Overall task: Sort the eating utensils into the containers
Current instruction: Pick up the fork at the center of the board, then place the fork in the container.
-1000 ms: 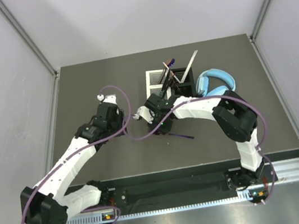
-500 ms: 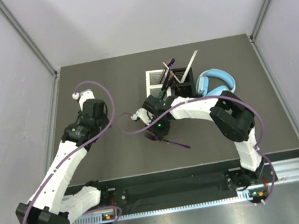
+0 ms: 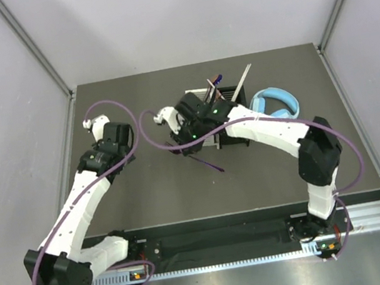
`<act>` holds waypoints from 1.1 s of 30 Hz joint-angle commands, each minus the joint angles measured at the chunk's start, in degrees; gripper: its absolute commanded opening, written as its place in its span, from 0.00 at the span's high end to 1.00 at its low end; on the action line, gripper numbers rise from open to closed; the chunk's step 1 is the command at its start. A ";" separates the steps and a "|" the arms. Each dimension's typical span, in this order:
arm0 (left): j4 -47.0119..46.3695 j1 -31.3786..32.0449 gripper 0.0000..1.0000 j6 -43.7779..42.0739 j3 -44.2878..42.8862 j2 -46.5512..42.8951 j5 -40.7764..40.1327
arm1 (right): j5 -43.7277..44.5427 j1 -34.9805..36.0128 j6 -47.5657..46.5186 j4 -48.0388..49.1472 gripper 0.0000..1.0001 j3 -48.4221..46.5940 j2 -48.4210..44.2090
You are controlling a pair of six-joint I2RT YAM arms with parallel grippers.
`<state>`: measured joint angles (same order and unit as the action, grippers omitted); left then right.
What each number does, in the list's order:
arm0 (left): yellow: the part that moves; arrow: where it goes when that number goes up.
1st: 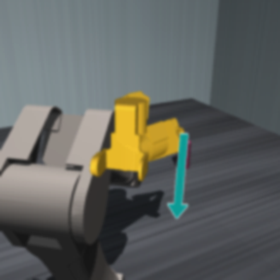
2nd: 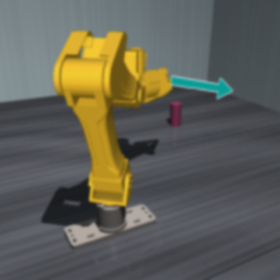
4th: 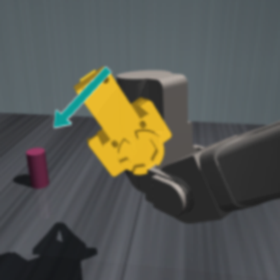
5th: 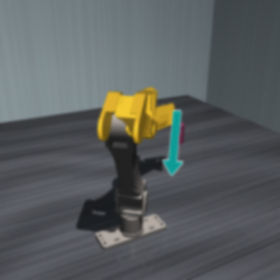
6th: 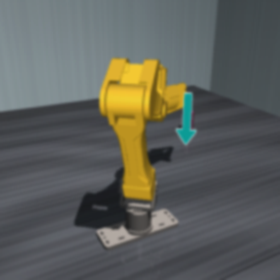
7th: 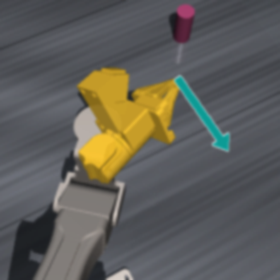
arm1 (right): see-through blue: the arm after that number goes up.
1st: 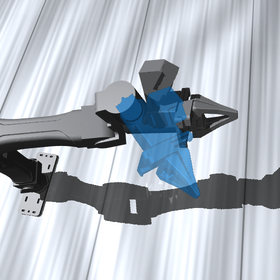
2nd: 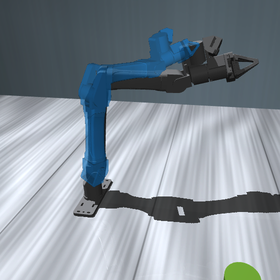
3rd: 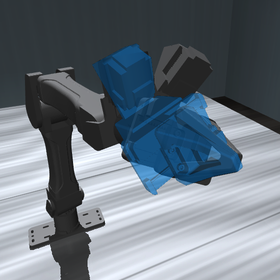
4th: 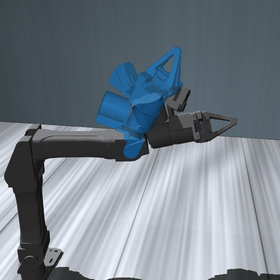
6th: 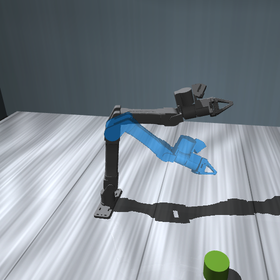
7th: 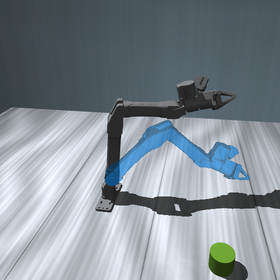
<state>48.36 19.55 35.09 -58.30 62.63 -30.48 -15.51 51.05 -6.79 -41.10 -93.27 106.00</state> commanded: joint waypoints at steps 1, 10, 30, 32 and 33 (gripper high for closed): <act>-0.02 -0.48 0.52 1.12 -3.92 1.08 -0.72 | 0.39 -0.51 2.13 0.58 1.00 -6.48 -7.90; -1.42 -0.65 0.52 0.33 -6.82 4.69 1.56 | 4.53 -14.46 4.50 14.71 1.00 1.14 -20.55; -2.83 -0.57 0.54 -1.16 -10.60 12.78 7.19 | -5.50 -31.45 6.52 46.80 1.00 21.55 -18.55; -2.83 -0.57 0.54 -1.43 -10.78 13.04 7.36 | -5.67 -31.71 8.35 51.18 1.00 24.62 -18.46; -2.74 -0.57 0.54 -1.52 -10.87 13.13 7.54 | -5.67 -31.71 8.72 51.82 1.00 25.59 -18.37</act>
<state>46.98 19.22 34.52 -66.78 75.48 -23.53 -19.18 20.08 -0.56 -1.65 -70.78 87.77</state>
